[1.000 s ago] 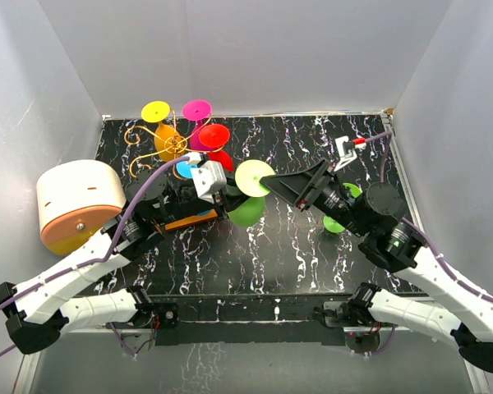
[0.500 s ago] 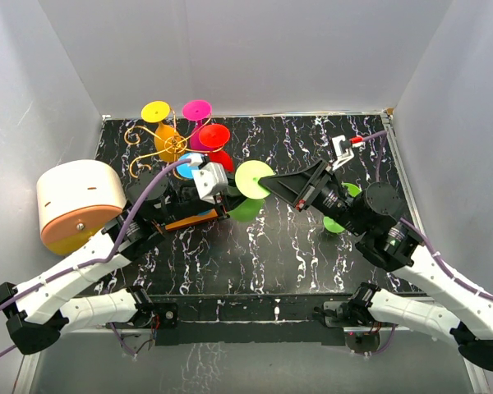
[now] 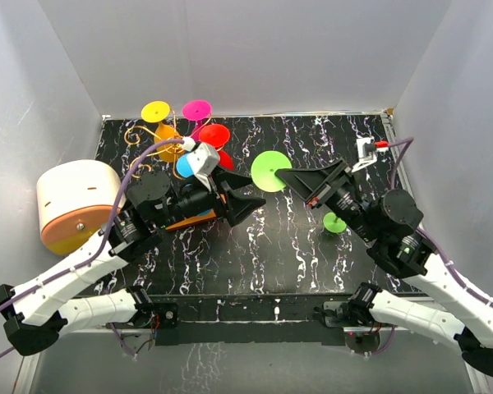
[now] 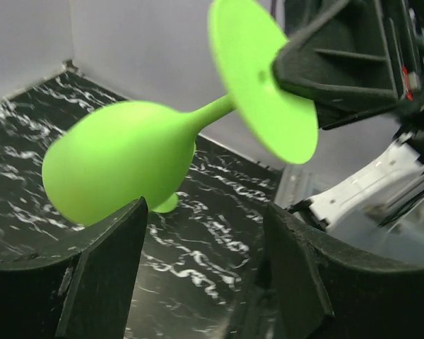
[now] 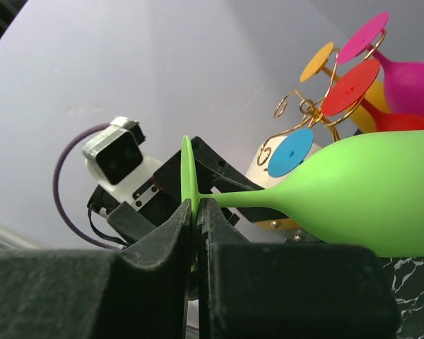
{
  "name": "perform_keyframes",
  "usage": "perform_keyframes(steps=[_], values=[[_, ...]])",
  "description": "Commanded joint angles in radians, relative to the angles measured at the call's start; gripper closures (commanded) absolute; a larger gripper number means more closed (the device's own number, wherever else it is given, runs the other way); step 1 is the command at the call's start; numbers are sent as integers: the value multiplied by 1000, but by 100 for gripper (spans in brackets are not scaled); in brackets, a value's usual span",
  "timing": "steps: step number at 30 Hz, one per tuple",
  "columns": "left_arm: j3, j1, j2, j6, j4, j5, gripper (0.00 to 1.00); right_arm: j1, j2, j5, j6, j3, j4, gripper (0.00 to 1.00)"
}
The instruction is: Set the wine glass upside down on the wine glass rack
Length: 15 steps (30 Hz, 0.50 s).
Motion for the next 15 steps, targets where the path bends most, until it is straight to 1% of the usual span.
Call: perform_keyframes(steps=[1, 5, 7, 9, 12, 15], values=[[69, -5, -15, -412, -27, -97, 35, -1, -44, 96, -44, 10, 18, 100], [110, -5, -11, -620, -79, -139, 38, -1, -53, 108, -25, 1, -7, 100], [108, -5, -16, -701, -57, -115, 38, -1, -52, 107, -18, 1, -26, 100], [87, -5, -24, -763, -2, -81, 38, -1, -51, 109, -7, 3, -48, 100], [71, -5, -28, -830, 26, -86, 39, -1, -37, 81, 8, 14, -78, 100], [96, -4, -16, -844, -34, -137, 40, -2, -17, 29, 20, 31, -103, 100]])
